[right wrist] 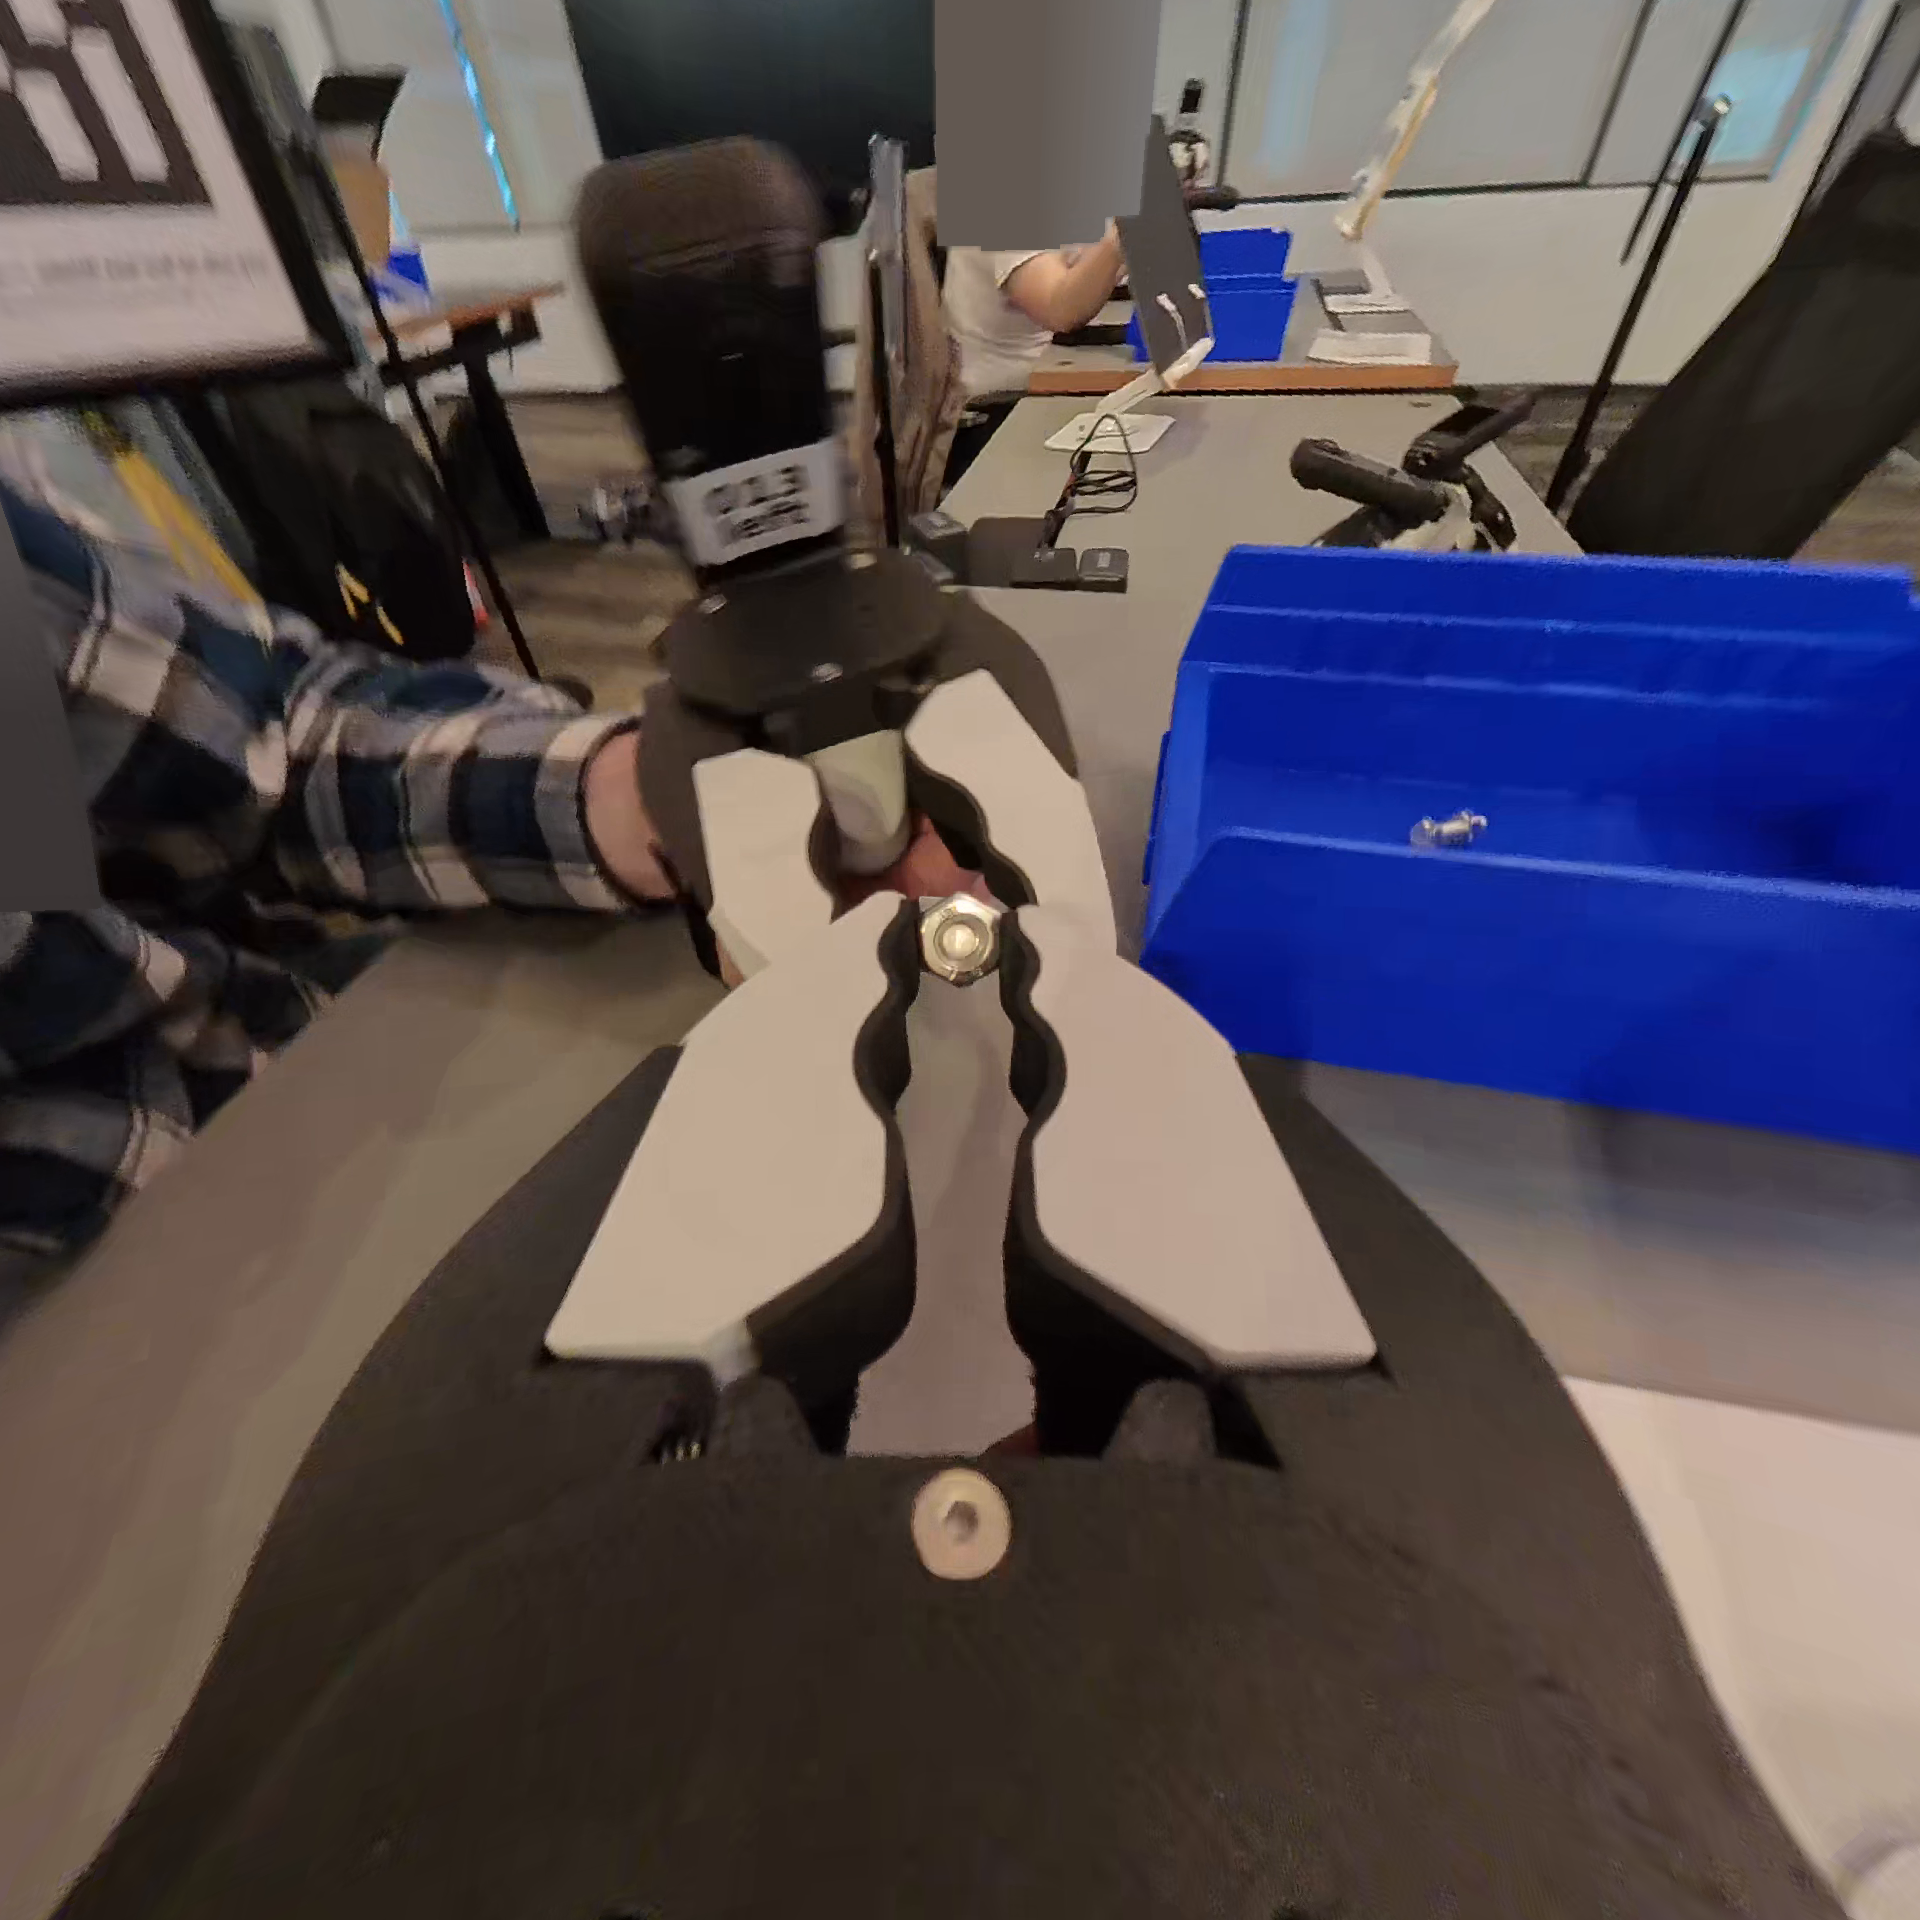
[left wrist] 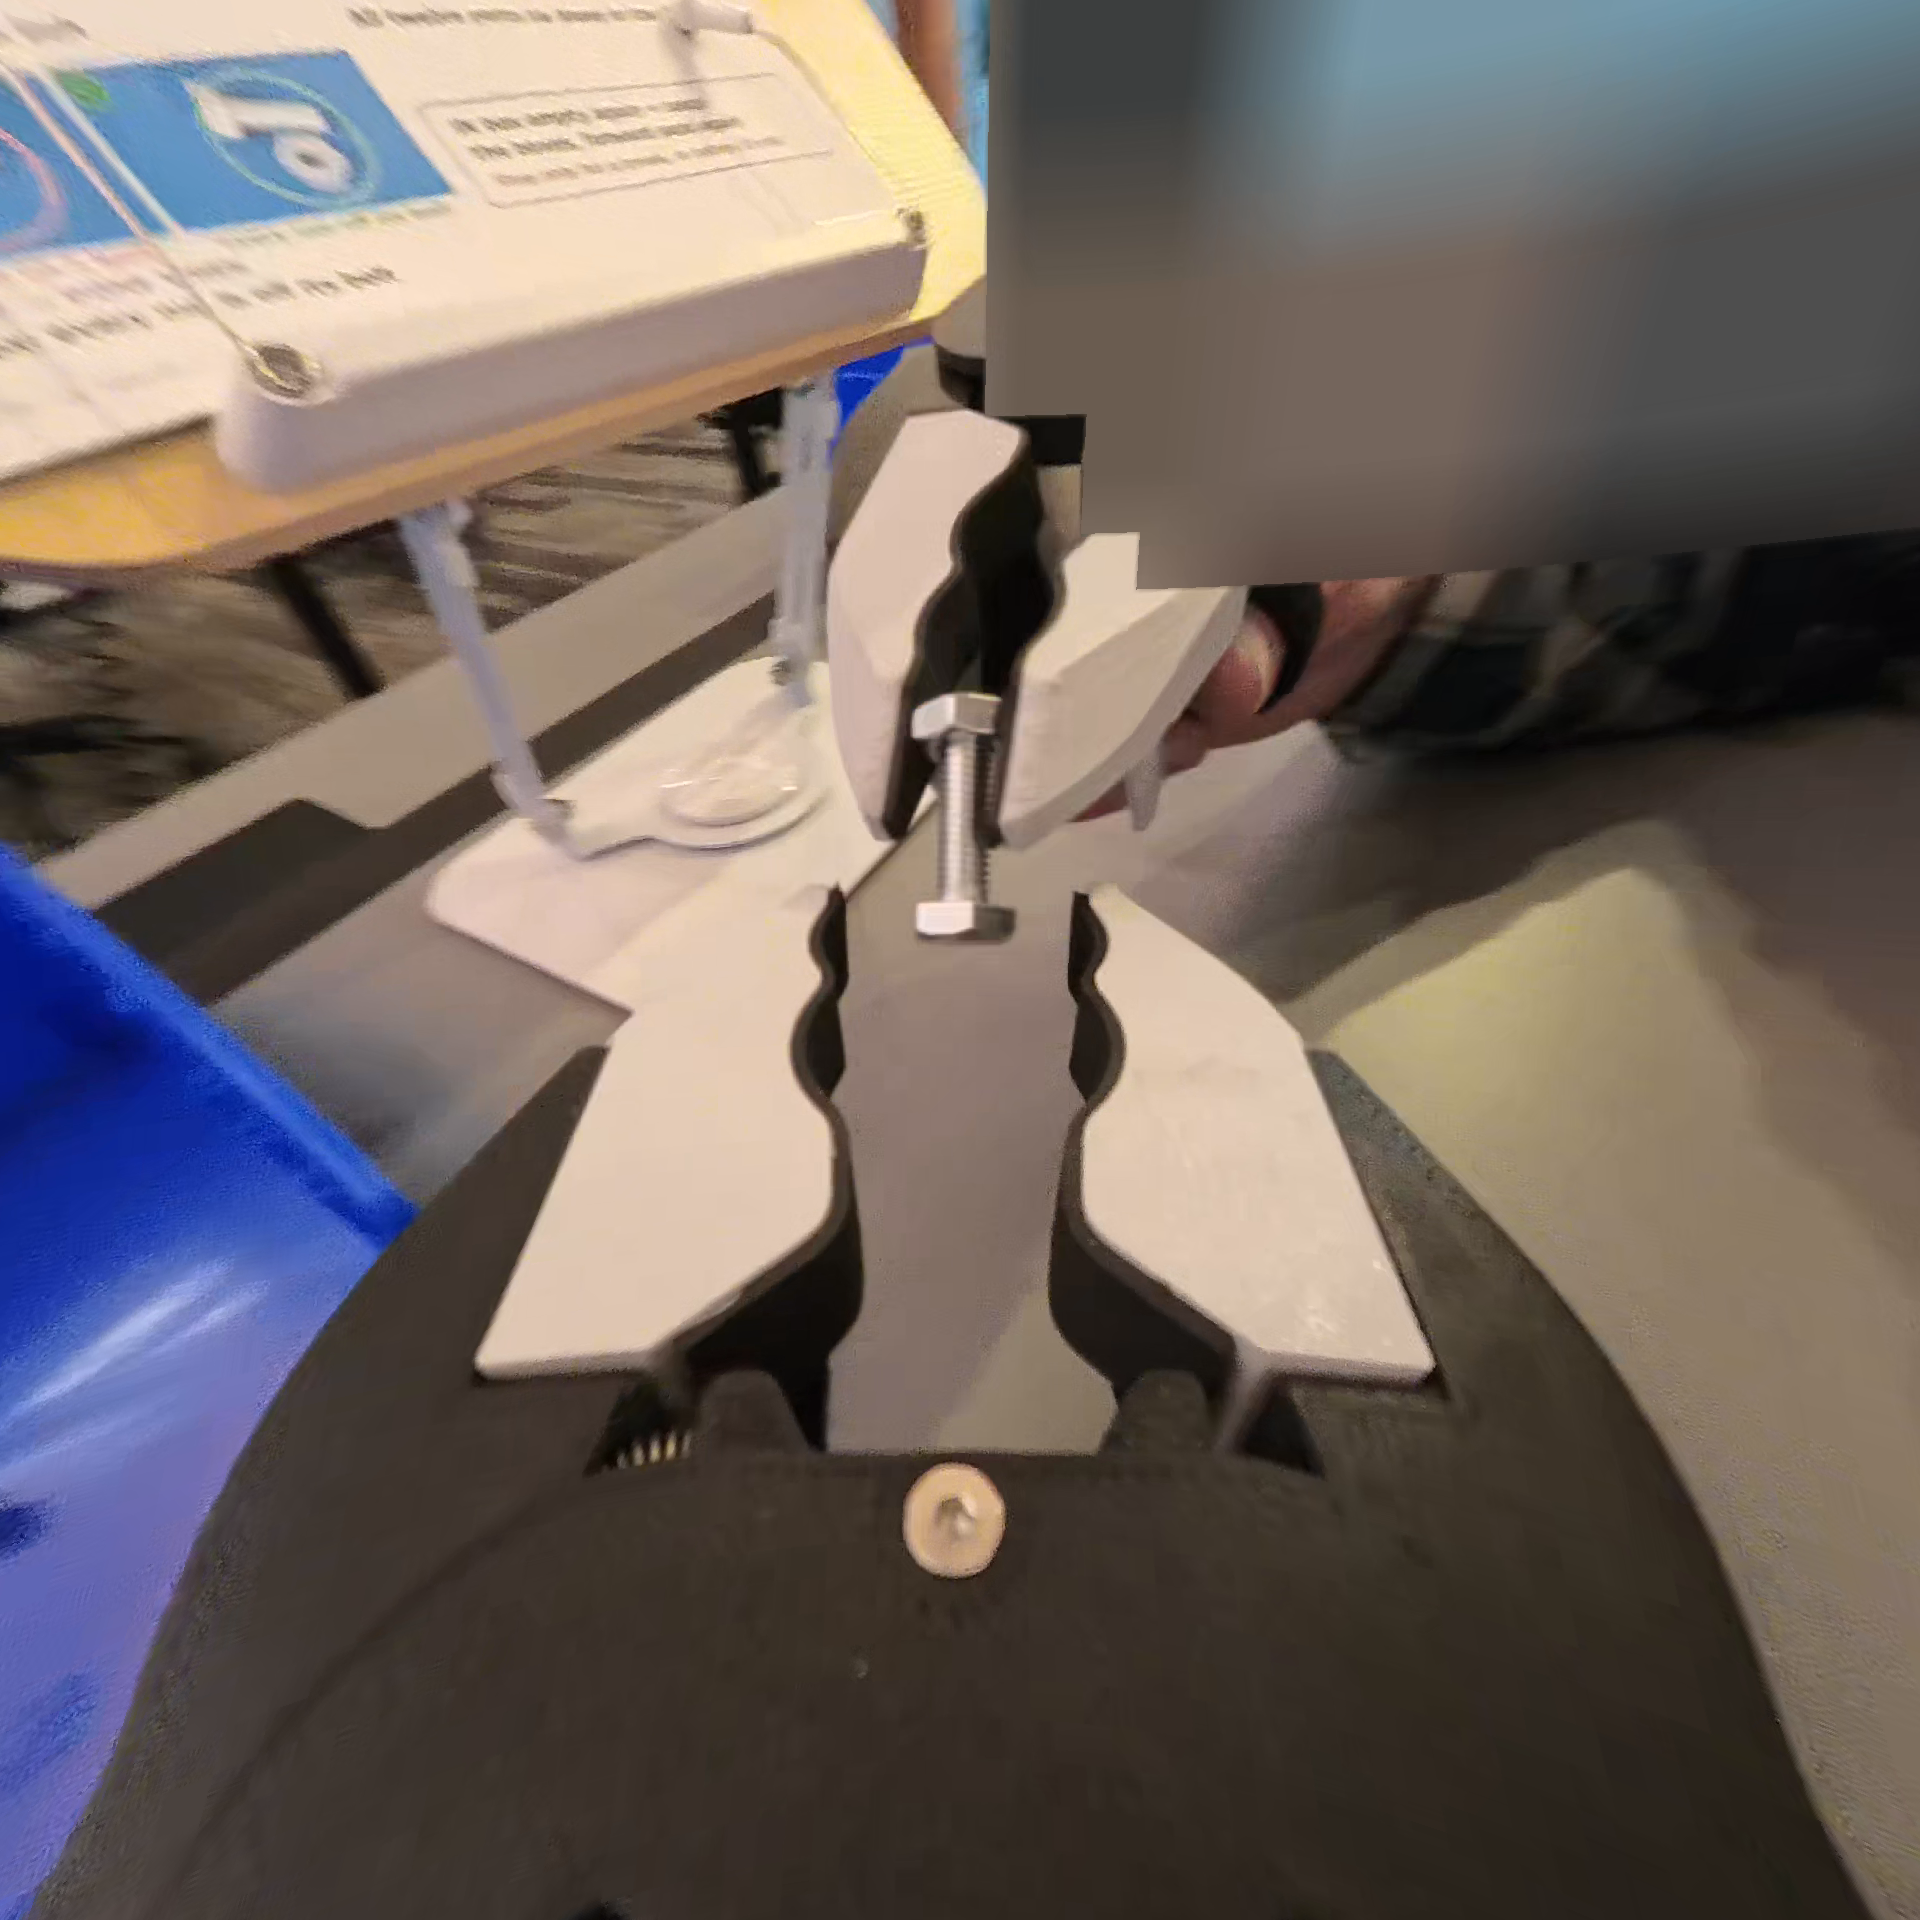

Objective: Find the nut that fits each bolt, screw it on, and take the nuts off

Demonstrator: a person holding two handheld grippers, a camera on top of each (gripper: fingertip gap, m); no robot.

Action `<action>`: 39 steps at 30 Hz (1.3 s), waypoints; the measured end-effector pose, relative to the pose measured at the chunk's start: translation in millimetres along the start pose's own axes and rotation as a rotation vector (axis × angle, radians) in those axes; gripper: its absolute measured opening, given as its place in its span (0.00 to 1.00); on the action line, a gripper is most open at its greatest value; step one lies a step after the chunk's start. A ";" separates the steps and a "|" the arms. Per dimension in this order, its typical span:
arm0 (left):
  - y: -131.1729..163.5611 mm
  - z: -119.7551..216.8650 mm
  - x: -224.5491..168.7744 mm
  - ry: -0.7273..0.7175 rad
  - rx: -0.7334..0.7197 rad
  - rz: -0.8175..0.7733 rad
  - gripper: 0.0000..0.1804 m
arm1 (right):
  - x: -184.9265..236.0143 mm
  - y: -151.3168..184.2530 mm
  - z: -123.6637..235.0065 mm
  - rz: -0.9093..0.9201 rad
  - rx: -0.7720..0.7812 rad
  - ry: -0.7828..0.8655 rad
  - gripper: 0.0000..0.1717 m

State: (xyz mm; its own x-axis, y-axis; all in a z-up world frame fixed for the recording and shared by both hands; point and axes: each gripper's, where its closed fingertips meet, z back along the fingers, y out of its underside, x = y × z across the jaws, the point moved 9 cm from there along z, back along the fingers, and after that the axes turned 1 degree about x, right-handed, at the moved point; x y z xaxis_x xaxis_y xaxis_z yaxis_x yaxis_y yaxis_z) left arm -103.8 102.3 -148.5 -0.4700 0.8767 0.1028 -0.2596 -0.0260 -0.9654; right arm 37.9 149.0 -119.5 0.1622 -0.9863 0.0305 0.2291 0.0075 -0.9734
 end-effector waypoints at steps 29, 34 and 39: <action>2.3 -3.1 -13.9 0.614 -0.015 0.305 0.05 | 39.1 -12.1 -0.8 0.542 0.165 -0.092 0.09; 3.5 -3.0 -10.7 0.570 -0.021 0.295 0.06 | 35.1 -11.1 -2.0 0.481 0.152 -0.077 0.09; 3.3 -2.2 -6.0 0.452 -0.036 0.244 0.07 | 25.4 -8.3 -4.2 0.349 0.111 -0.050 0.09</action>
State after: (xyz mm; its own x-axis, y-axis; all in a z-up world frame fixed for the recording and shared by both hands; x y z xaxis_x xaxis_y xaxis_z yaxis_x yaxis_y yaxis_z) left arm -99.9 98.0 -152.9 -0.0995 0.9674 -0.2331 -0.1544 -0.2464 -0.9568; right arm 36.0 123.2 -111.5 0.2951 -0.9119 -0.2853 0.2539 0.3627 -0.8966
